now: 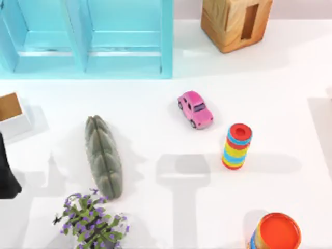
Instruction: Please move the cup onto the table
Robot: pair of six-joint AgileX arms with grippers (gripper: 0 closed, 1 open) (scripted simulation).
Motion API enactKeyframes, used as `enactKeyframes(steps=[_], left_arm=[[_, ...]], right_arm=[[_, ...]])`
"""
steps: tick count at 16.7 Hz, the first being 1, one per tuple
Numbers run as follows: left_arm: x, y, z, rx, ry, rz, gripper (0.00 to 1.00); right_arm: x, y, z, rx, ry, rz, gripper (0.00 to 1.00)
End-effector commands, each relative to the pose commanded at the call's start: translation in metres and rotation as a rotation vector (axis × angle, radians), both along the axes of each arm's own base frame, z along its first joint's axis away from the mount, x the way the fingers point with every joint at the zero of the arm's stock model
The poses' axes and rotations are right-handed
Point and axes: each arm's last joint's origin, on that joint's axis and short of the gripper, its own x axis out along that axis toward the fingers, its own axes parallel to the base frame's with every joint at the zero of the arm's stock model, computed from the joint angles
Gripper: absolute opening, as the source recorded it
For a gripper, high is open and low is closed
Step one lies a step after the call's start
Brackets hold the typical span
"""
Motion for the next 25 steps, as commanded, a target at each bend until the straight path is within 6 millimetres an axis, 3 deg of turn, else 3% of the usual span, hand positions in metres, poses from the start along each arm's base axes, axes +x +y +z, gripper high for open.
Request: enactKeyframes(steps=[4, 8, 13, 21, 25], left_arm=[[0.000, 0.000, 0.000, 0.000, 0.000, 0.000, 1.00], [0.000, 0.000, 0.000, 0.000, 0.000, 0.000, 1.00], [0.000, 0.000, 0.000, 0.000, 0.000, 0.000, 1.00], [0.000, 0.000, 0.000, 0.000, 0.000, 0.000, 1.00], [0.000, 0.000, 0.000, 0.000, 0.000, 0.000, 1.00]], right_arm=[[0.005, 0.008, 0.012, -0.006, -0.007, -0.001, 0.00], [0.012, 0.049, 0.052, 0.004, 0.007, 0.002, 0.00], [0.002, 0.097, 0.098, 0.000, 0.003, -0.001, 0.00], [0.007, 0.105, 0.099, 0.004, 0.011, -0.001, 0.00], [0.035, 0.143, 0.106, -0.009, 0.014, 0.021, 0.00]])
